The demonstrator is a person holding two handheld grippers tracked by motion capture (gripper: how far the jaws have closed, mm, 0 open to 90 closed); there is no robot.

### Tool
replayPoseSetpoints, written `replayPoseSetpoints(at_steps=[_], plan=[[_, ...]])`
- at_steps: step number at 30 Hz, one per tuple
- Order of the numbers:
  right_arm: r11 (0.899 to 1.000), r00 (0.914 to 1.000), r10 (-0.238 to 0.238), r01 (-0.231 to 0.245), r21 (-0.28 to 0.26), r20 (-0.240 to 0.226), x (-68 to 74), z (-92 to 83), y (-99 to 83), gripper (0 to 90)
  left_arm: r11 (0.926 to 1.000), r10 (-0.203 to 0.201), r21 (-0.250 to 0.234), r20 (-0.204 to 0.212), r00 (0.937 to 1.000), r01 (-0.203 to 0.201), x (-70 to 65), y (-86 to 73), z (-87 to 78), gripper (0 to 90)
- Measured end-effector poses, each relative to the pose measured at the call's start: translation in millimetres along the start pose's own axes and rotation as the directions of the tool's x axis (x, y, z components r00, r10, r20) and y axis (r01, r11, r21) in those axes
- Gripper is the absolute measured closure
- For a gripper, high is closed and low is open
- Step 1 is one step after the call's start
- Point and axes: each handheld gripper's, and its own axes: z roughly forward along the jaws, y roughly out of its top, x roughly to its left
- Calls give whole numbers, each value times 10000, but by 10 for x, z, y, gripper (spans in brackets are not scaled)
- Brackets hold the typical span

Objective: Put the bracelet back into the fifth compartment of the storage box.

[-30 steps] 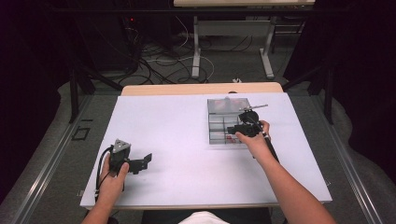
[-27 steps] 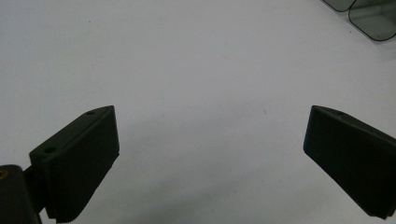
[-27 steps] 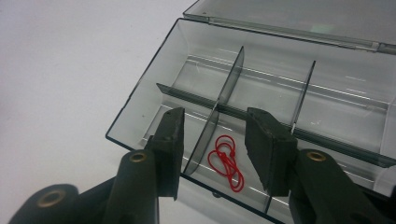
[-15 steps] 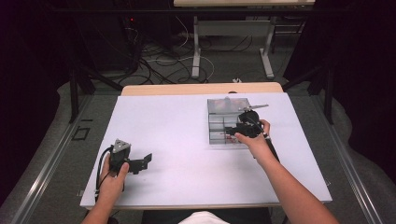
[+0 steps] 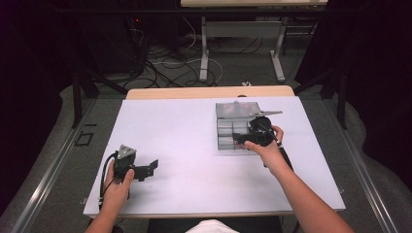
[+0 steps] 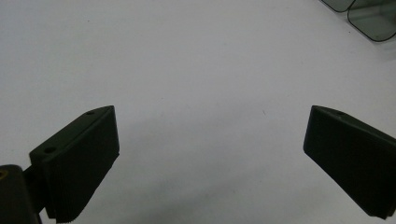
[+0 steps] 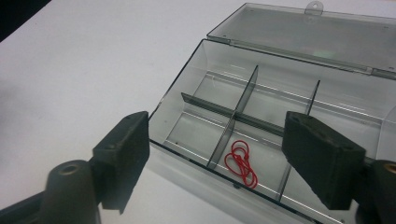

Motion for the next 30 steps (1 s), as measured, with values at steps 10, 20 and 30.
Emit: replayPoseSetpoints(at_steps=[10, 20, 30], plan=[[9989, 9994, 97, -81, -456, 345, 16, -100, -35, 138, 10000, 35, 93, 31, 10000, -35, 2, 4, -7, 34], [9974, 9989, 111, -77, -717, 460, -28, -171, -145, 52, 10000, 11, -2, -11, 10000, -11, 1, 0, -2, 35], [9955, 9981, 180, -125, -942, 583, -76, -286, -319, 8, 10000, 30, 35, 3, 10000, -30, 1, 1, -4, 34]])
